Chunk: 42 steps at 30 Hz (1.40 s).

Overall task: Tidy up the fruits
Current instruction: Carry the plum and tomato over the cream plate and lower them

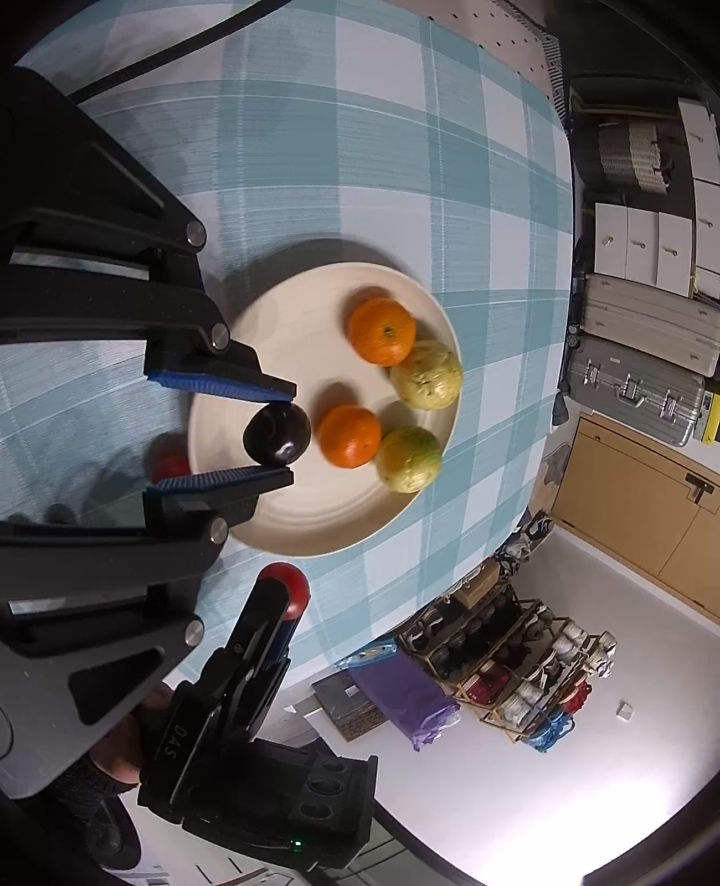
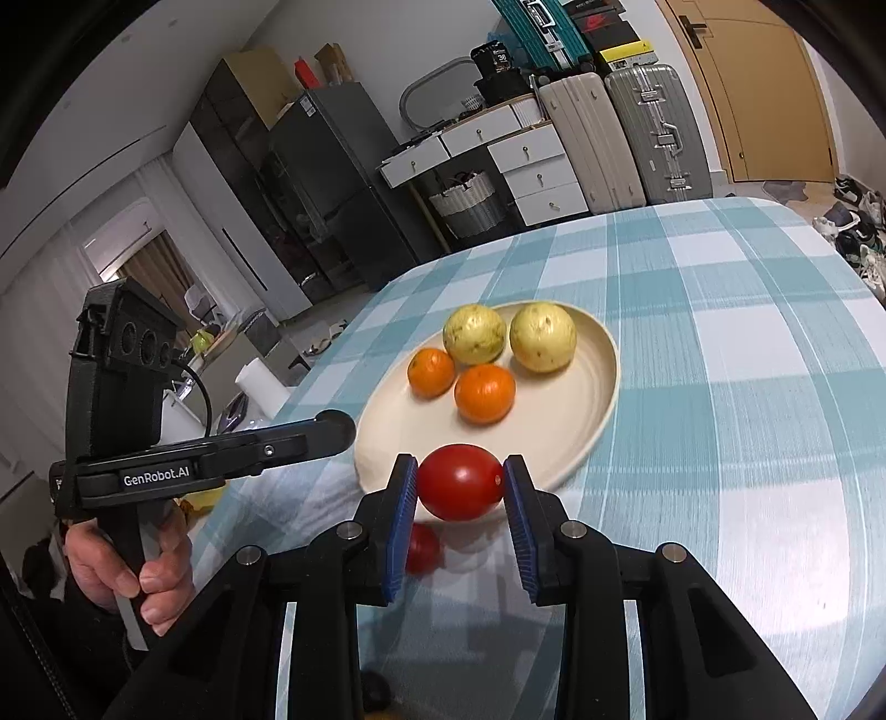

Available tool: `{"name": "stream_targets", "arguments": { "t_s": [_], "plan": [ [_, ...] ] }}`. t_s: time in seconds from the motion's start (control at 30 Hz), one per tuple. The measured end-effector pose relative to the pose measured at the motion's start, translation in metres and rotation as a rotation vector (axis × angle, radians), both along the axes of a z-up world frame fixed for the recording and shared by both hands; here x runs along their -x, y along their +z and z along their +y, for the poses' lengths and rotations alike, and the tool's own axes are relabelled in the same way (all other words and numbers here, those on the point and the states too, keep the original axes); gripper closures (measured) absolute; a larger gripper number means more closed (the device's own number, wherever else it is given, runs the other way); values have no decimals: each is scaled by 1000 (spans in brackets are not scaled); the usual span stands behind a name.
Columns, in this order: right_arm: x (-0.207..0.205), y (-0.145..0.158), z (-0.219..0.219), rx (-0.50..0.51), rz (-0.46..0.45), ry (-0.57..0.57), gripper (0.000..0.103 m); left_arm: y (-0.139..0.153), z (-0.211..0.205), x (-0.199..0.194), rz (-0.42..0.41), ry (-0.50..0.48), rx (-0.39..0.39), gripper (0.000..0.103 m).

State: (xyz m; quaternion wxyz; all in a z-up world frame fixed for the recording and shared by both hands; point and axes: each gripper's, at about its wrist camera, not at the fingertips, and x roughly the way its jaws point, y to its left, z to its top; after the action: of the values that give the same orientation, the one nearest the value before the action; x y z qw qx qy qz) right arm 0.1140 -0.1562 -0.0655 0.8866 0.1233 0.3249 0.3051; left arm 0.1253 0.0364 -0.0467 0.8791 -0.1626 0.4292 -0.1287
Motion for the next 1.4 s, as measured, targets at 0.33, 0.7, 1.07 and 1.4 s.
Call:
{"name": "stream_targets", "arguments": {
  "t_s": [0.33,0.7,1.07,1.4],
  "plan": [
    [-40,8,5,1,10,-4,71,-5,7,-46,7,20,0,83],
    [-79,-4,6,9,79,-56,71,-19,0,-83,30,-4,2,82],
    [-90,-11,7,10,110,-77,65,-20,-4,-95,33,-12,27,79],
    [-78,0,-3,-12,62,-103,51,-14,-4,-79,35,13,-17,67]
  ]
}}
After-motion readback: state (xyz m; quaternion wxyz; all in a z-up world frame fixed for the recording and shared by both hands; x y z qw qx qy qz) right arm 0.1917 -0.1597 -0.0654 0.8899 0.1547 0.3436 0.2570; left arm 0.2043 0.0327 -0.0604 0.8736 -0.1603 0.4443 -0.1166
